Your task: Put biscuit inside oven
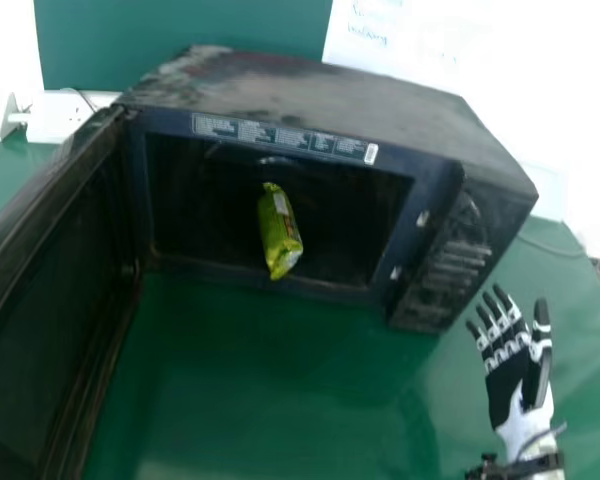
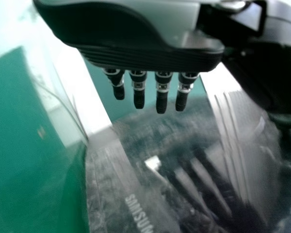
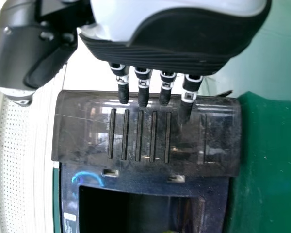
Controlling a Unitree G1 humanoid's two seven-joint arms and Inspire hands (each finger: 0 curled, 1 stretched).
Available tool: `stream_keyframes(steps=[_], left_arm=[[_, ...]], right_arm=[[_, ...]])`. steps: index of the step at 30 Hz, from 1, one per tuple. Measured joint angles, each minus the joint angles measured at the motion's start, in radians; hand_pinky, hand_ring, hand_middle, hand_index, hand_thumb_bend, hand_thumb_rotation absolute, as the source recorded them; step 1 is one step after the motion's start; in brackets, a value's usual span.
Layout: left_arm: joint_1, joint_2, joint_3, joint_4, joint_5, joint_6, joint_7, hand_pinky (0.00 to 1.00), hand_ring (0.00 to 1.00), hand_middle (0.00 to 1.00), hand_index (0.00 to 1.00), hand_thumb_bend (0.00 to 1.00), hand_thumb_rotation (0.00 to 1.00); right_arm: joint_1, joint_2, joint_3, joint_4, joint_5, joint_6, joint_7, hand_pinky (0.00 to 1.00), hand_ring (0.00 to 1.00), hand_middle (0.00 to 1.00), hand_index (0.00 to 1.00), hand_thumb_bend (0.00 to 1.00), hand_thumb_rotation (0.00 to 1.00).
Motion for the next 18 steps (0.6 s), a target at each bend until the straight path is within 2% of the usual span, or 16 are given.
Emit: stream_keyframes(steps=[4, 11, 13, 18], left_arm=[[-0.013, 0.024, -0.042, 0.042, -0.012, -0.092, -0.035, 1.00, 1.00, 1.00, 1.00, 0.87, 1.00], [0.000, 0.058, -0.110, 0.051, -0.038, -0.143, -0.090, 1.00, 1.00, 1.00, 1.00, 0.86, 1.00], [0.000, 0.063, -0.122, 0.057, -0.037, -0.164, -0.091, 1.00, 1.00, 1.00, 1.00, 0.87, 1.00], [-0.012, 0.067, -0.140, 0.098, -0.025, -0.279, -0.083, 1.00, 1.00, 1.00, 1.00, 0.88, 1.00]], right_arm=[[-0.002, 0.003, 0.000, 0.013, -0.004, -0.014, 0.010, 1.00, 1.00, 1.00, 1.00, 1.00, 0.91], [-0.004, 0.004, 0.001, 0.020, -0.014, -0.016, 0.013, 1.00, 1.00, 1.00, 1.00, 1.00, 0.92], [-0.006, 0.004, 0.002, 0.025, -0.019, -0.019, 0.014, 1.00, 1.00, 1.00, 1.00, 1.00, 0.95], [-0.011, 0.005, 0.005, 0.027, -0.024, -0.019, 0.012, 1.00, 1.00, 1.00, 1.00, 1.00, 0.94]])
